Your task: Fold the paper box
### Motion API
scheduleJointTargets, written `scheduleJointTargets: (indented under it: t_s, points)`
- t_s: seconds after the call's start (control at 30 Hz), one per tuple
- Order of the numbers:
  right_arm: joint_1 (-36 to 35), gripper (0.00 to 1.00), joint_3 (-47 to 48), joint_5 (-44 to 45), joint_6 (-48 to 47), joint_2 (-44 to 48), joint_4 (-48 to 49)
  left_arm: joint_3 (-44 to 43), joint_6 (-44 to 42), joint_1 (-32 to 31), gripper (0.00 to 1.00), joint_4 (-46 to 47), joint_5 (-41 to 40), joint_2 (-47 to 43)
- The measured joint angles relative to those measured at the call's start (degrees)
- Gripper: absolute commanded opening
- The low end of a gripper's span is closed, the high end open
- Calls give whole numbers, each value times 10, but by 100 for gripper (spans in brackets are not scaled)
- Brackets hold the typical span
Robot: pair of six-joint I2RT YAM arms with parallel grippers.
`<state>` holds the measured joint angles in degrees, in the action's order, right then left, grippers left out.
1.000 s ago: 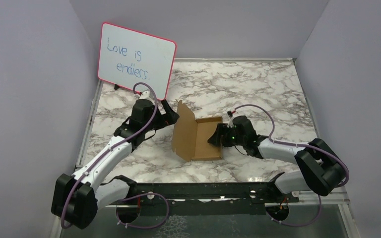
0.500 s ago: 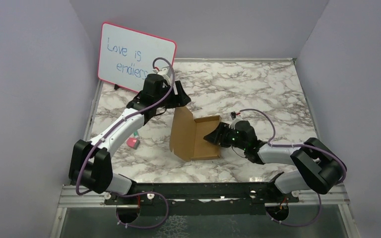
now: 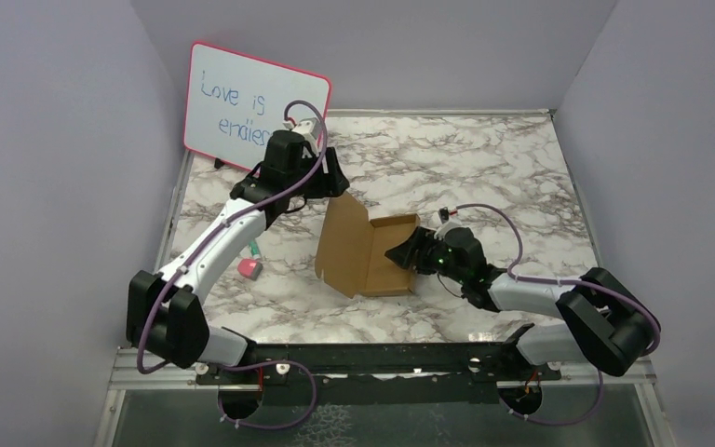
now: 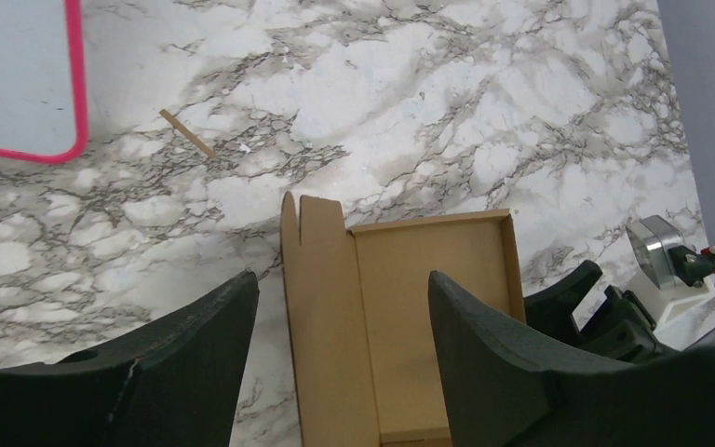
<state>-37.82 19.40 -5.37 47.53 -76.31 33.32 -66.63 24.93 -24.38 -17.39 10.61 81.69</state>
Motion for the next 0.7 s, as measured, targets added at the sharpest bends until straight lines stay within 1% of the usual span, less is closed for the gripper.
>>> scheduleJointTargets:
  t_s: [0.13,0.23,0.33,0.43,0.47,0.6,0.7]
  points:
    - [0,75,-5,2,-8,1,0,3,-10,0,69,-27,-10,-40]
    - [0,75,-5,2,-11,1,0,26,-13,0,69,-40,-11,-55]
    - [0,75,-7,2,-11,1,1,54,-14,-1,67,-59,-10,-57]
    - [0,75,-9,2,-11,0,1,72,-15,-1,57,-75,-4,-57]
    - [0,75,-10,2,-12,0,1,73,-16,-1,52,-78,0,-57]
    - [0,76,-10,2,-20,3,-2,72,-30,-4,40,-81,21,-55]
    - [0,77,-10,9,-34,26,-20,57,-50,-5,30,-85,36,-40]
